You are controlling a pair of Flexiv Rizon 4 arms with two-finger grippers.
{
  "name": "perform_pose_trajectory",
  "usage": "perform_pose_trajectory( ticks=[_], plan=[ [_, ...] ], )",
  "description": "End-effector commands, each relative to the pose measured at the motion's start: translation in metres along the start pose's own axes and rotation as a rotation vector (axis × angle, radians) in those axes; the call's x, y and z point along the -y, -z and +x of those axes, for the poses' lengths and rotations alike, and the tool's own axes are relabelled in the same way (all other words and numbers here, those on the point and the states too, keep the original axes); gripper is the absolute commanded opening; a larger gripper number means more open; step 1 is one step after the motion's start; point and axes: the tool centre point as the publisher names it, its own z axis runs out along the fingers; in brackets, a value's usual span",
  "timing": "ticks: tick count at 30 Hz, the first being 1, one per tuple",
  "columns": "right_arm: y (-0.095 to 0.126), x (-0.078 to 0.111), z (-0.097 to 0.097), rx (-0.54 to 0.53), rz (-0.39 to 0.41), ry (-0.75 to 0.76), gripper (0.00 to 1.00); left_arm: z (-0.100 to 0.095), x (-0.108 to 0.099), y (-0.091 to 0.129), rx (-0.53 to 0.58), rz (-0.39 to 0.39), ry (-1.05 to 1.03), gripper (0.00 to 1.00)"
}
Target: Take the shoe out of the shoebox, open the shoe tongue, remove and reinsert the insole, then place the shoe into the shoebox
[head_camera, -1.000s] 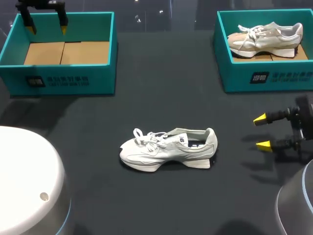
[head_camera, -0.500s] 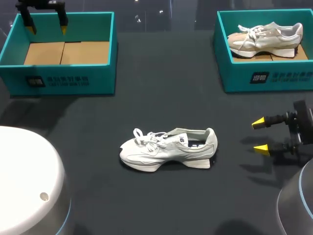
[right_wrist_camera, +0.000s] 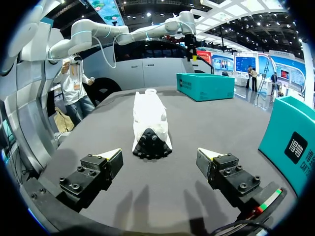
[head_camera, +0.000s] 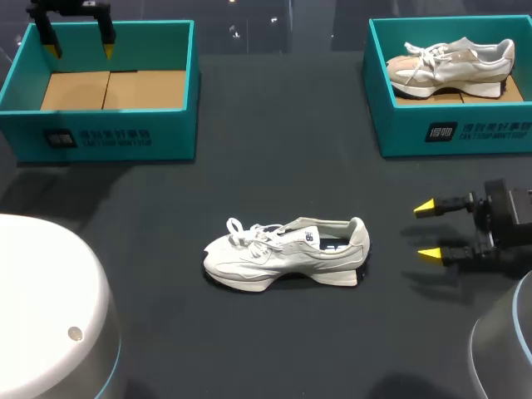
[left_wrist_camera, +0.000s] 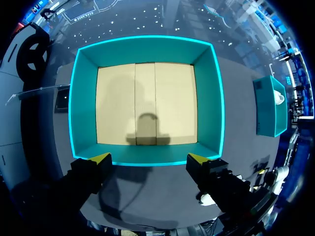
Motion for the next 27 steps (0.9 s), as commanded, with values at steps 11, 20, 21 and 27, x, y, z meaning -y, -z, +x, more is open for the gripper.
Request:
perform_pose_trajectory(
  ticks=[11, 20, 21, 27],
  plan=[
    [-0.009, 0.016, -0.005, -0.006, -0.024, -0.004, 1.00, 0.000, 0.000, 0.000, 0.001, -0.001, 0.000, 1.00],
    [-0.032, 0.016, 0.006, 0.001, -0.028, -0.013, 1.00, 0.000, 0.000, 0.000, 0.001, -0.001, 0.000, 1.00],
    [-0.035, 0.016, 0.007, 0.003, -0.033, -0.013, 1.00, 0.000, 0.000, 0.000, 0.001, -0.001, 0.000, 1.00],
    [-0.049, 0.015, 0.009, 0.022, -0.054, -0.013, 1.00, 0.000, 0.000, 0.000, 0.001, -0.001, 0.000, 1.00]
  ],
)
